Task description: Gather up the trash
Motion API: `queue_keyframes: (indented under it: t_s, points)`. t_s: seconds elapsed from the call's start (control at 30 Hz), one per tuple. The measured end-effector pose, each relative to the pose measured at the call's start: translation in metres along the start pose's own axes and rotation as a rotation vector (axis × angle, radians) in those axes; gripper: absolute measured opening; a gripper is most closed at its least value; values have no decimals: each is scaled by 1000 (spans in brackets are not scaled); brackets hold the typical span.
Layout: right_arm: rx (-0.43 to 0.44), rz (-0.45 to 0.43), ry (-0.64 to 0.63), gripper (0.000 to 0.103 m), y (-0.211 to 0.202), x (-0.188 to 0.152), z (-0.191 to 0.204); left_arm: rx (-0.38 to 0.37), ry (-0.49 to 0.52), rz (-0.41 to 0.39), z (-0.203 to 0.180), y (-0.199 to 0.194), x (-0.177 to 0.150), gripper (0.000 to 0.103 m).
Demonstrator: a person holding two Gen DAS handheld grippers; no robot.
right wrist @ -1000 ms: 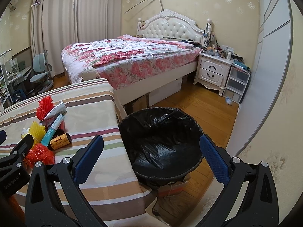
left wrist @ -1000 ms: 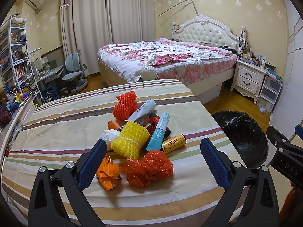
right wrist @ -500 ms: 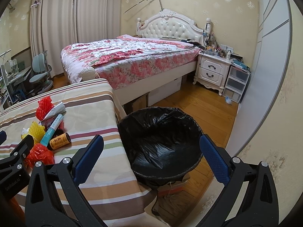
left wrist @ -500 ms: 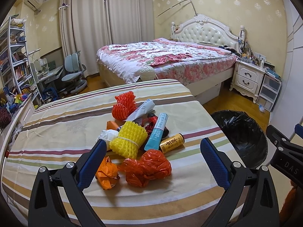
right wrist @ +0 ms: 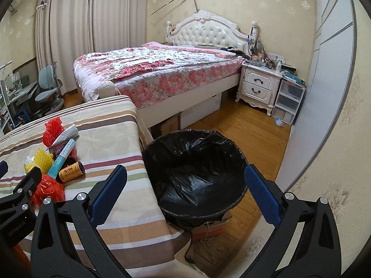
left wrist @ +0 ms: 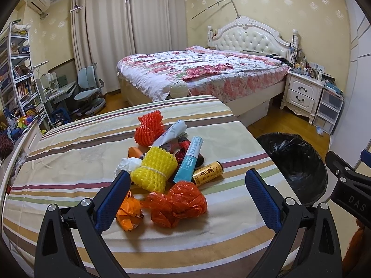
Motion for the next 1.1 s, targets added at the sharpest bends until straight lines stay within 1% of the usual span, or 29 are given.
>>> queue_keyframes:
  t_s: [1.1]
  points:
    - [-1,4,3,99,2,-3,-2,1,2,0,-3,0,0,97]
Point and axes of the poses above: each gripper's, at about its wrist camera, not at the fingertips, and y roughly the way its jaws point, z to its left, x to its top, the point moved 9 cm from there along y, roughly the way its jaws point, and after that the axes turned 14 degrees about x, right-handed, at the moved point
